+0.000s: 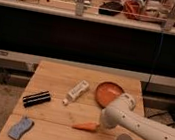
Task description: Drag the pepper across the table
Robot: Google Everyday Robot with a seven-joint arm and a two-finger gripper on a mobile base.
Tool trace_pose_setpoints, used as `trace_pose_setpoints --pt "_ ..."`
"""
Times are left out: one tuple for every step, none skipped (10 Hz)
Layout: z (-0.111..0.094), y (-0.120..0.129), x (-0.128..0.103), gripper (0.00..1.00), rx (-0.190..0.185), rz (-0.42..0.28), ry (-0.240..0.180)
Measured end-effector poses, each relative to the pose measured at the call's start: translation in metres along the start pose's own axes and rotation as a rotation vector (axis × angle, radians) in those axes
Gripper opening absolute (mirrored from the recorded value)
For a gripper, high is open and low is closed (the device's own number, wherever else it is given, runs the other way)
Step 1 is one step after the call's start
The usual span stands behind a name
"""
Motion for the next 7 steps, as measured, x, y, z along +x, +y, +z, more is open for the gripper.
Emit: trace_pose_setpoints --pt "-0.0006 -0.0006 0.0004 0.00 0.003 0.002 -0.003" --pt "-0.0012 -0.0003 0.0017 0.00 0.004 0.006 -0.005" --pt "-0.0017 -0.0007 0.0031 0.00 0.006 0.005 -0.004" --pt "-0.0018 -0.0026 0.0016 0.00 0.008 0.002 -0.005" --pt "-0.0020 -0.0040 0.0004 0.00 0.011 0.003 -0.008" --pt "-0.0019 -0.0045 -0.0001 0.00 0.015 0.005 -0.009" --pt "-0.0019 -0.0040 -0.0009 0.00 0.016 0.007 -0.009"
